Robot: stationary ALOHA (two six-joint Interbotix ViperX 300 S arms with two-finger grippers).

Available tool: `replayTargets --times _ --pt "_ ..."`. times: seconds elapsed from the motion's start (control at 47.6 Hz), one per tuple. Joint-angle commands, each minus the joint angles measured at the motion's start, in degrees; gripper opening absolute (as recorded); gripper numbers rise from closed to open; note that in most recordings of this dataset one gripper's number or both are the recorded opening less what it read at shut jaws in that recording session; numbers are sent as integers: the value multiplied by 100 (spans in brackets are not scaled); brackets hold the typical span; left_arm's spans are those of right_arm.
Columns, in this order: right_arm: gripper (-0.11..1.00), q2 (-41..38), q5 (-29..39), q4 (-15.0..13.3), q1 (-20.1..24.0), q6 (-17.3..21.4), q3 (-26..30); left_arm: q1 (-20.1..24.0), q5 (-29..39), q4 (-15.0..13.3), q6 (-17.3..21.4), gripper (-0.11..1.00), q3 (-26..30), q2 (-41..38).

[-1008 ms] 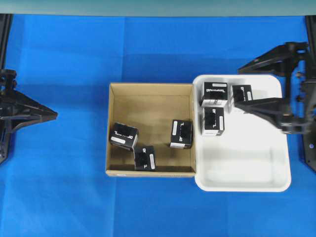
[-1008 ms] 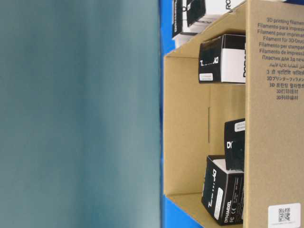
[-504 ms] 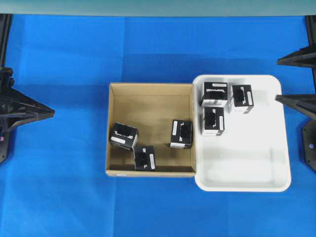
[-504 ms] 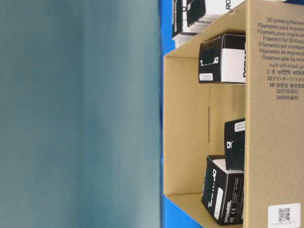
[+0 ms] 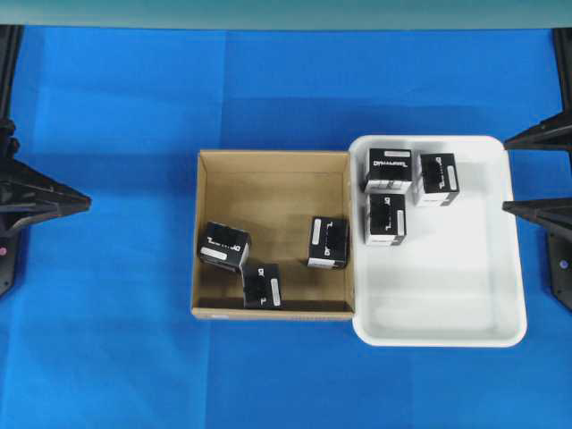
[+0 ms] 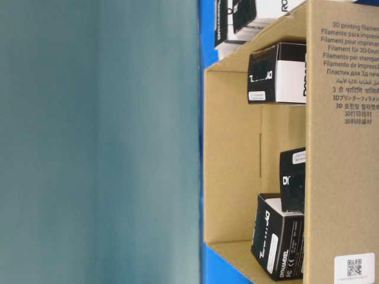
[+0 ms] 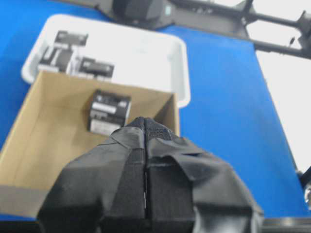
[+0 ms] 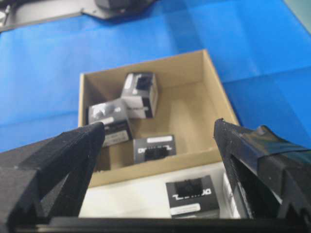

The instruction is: Pick a box that is randomly placed inside the cardboard box.

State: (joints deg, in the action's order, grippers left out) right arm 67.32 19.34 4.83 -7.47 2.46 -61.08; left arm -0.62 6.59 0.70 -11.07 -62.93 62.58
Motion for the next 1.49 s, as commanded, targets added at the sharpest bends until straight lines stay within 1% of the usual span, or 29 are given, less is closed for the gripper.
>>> replayTargets --times 0.0,0.273,0.357,0.546,1.281,1.47 --pt "100 53 -62 18 0 -62 -26 -44 -114 18 9 -7 176 -18" --pt "100 167 -387 9 9 -70 -141 -53 -167 18 0 -7 176 -9" --pt "100 202 -360 9 9 -9 -141 -62 -220 18 0 -7 185 18" --pt "100 343 -325 9 79 -44 -141 -62 -246 18 9 -7 220 123" --pt "100 378 -229 9 88 -9 -272 -97 -255 18 -18 -7 237 26" --pt "100 510 -193 9 88 -9 -246 -97 -246 26 -9 -7 255 26"
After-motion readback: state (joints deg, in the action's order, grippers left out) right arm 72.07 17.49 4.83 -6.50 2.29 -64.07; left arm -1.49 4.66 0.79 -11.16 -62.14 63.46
